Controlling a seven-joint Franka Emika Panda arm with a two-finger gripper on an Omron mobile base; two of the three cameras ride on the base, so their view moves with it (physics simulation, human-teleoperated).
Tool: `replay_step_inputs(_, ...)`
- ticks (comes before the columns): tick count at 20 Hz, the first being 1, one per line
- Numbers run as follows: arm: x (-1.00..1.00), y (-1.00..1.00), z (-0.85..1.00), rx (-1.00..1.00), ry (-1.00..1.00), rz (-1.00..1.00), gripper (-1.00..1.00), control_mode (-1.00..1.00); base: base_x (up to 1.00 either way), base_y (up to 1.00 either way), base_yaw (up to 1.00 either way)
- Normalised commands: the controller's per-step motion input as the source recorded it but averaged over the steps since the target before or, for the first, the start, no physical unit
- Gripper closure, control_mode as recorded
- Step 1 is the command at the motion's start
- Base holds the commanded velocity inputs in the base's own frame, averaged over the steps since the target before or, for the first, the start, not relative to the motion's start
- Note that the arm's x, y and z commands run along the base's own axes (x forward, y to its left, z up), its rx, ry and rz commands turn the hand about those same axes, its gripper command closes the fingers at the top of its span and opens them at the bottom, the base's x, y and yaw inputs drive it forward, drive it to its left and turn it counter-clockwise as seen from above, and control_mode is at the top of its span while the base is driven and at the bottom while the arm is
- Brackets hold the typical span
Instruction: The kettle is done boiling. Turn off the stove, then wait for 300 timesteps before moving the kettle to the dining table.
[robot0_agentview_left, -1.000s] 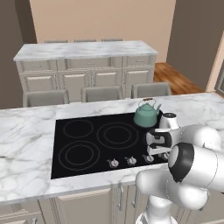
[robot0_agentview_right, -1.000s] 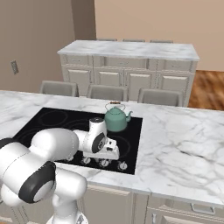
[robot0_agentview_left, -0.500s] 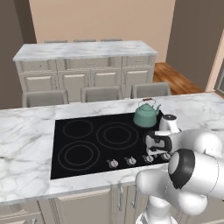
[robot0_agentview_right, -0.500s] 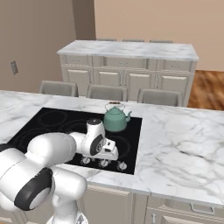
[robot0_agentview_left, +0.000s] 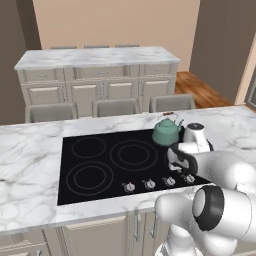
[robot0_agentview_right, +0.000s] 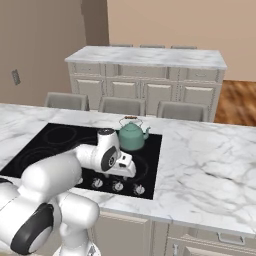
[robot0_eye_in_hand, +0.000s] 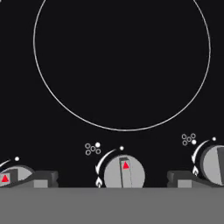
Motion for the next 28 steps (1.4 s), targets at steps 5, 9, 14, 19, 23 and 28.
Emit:
replay_step_inputs(5,-0.01,-0.01,0.30,0.00,-0.03,-0.07,-1.00,-1.00,0.00,0.00,0.00)
replay_step_inputs(9,0.00,-0.09,0.26,0.00,0.00,-0.02,-1.00,-1.00,0.00,0.00,0.00)
replay_step_inputs(14,0.13,-0.10,0.36,0.00,0.00,0.00,-1.00,-1.00,0.00,0.00,0.00)
replay_step_inputs(19,0.31,0.00,0.43,0.00,0.00,-0.04,-1.00,-1.00,0.00,0.00,0.00)
replay_step_inputs(23,0.38,0.00,0.38,0.00,0.00,-0.10,-1.00,-1.00,0.00,0.00,0.00)
replay_step_inputs(28,0.37,0.00,0.32,0.00,0.00,-0.11,-1.00,-1.00,0.00,0.00,0.00)
